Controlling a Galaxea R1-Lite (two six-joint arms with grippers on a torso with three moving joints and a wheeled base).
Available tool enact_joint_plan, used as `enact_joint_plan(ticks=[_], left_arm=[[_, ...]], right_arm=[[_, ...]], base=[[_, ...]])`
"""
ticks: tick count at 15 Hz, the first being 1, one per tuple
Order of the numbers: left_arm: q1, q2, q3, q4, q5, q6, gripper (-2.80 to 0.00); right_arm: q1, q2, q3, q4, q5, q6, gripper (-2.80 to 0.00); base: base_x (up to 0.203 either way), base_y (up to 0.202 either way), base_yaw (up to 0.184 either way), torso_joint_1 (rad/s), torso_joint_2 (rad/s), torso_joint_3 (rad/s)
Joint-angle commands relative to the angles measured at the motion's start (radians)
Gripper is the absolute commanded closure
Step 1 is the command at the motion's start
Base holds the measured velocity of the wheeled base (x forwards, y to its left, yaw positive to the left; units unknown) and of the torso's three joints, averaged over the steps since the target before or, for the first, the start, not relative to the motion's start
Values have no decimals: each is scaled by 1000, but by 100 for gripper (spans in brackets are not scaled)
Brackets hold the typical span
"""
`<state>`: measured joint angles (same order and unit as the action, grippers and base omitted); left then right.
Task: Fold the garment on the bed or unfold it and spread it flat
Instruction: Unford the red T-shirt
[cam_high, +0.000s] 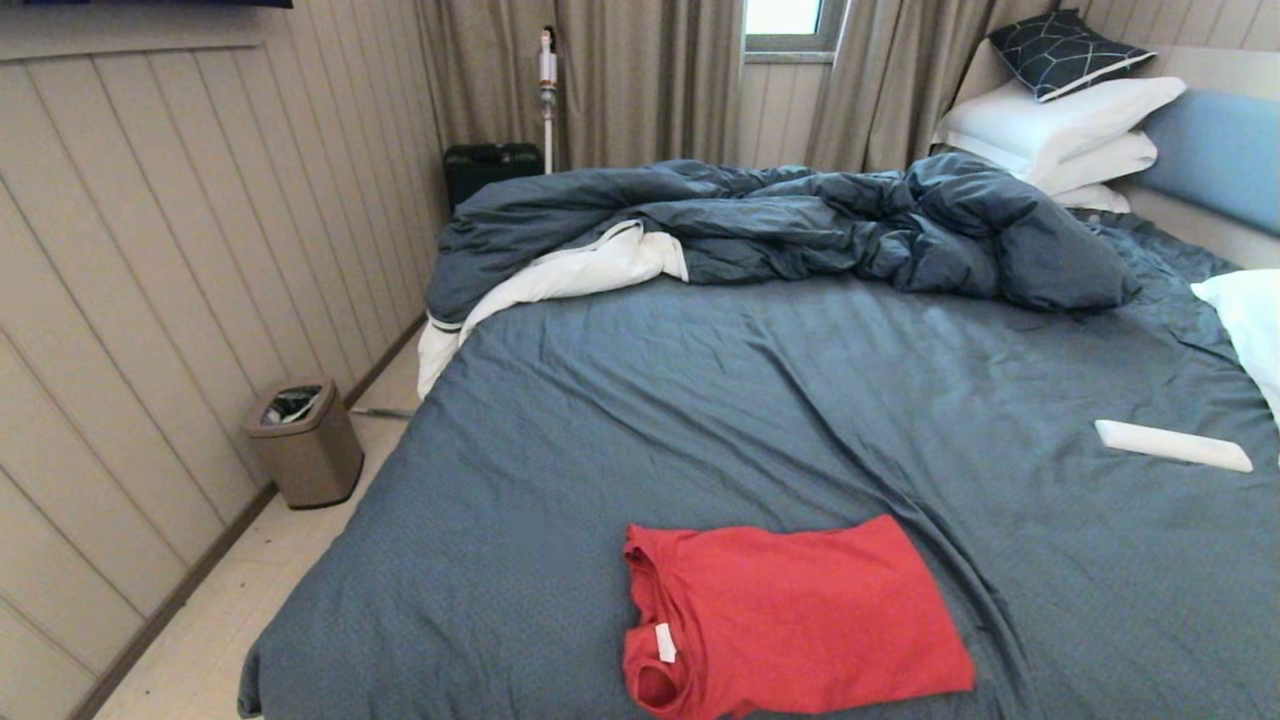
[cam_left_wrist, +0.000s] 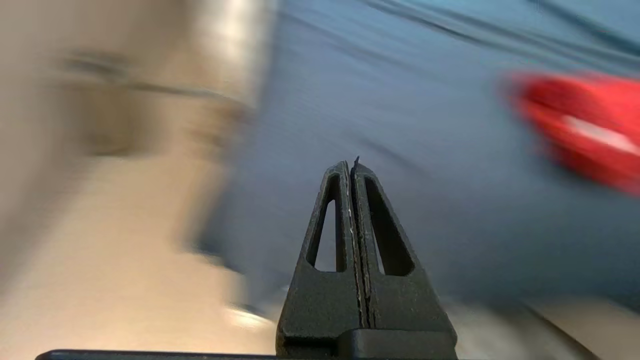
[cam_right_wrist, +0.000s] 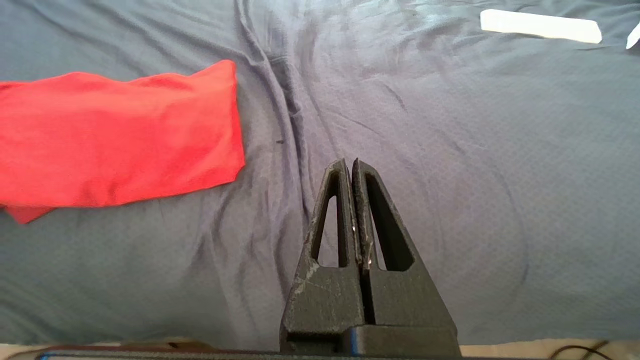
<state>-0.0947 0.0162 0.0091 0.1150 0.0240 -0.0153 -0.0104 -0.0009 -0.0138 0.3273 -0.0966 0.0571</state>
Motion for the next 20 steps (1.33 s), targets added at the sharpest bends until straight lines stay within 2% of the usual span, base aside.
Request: enact_joint_plan(ticks=[1, 2, 3, 5, 6, 8, 9, 11, 12, 14, 15, 16, 17, 18, 20], left_arm=[[8, -16, -9, -269, 131, 25, 0], [43, -16, -9, -316, 157, 39, 0], [78, -16, -9, -279, 166, 64, 0], [92, -16, -9, -44, 158, 99, 0], [95, -16, -9, 34, 110, 93, 0], [96, -16, -9, 55, 52, -11, 0], [95, -16, -9, 83, 26, -22, 0], [95, -16, -9, 67, 37, -21, 0], [95, -16, -9, 22, 43, -12, 0], [95, -16, -9, -53, 54, 10, 0], [95, -16, -9, -85, 66, 73, 0], [95, -16, -9, -153, 69, 167, 0], [95, -16, -9, -194, 65, 210, 0], [95, -16, -9, -168, 35, 206, 0], [95, -16, -9, -125, -69, 140, 0]], right_arm=[[0, 1, 14, 6, 2, 1, 0], [0, 1, 14, -51, 2, -8, 0], [0, 1, 14, -128, 5, -30, 0], [0, 1, 14, -151, 9, -51, 0], [0, 1, 14, -154, 9, -51, 0], [0, 1, 14, -169, 18, -51, 0], [0, 1, 14, -203, 26, -50, 0], [0, 1, 14, -375, 42, -56, 0], [0, 1, 14, -436, 50, -65, 0], [0, 1, 14, -441, 51, -71, 0], [0, 1, 14, -439, 51, -74, 0], [0, 1, 14, -447, 51, -74, 0], [0, 1, 14, -453, 51, -74, 0], [0, 1, 14, -452, 51, -69, 0], [0, 1, 14, -452, 51, -63, 0]], base=[[0, 0, 0, 0, 0, 0], [0, 0, 0, 0, 0, 0], [0, 0, 0, 0, 0, 0], [0, 0, 0, 0, 0, 0], [0, 0, 0, 0, 0, 0], [0, 0, 0, 0, 0, 0], [0, 0, 0, 0, 0, 0], [0, 0, 0, 0, 0, 0], [0, 0, 0, 0, 0, 0], [0, 0, 0, 0, 0, 0], [0, 0, 0, 0, 0, 0], [0, 0, 0, 0, 0, 0], [0, 0, 0, 0, 0, 0], [0, 0, 0, 0, 0, 0], [0, 0, 0, 0, 0, 0]])
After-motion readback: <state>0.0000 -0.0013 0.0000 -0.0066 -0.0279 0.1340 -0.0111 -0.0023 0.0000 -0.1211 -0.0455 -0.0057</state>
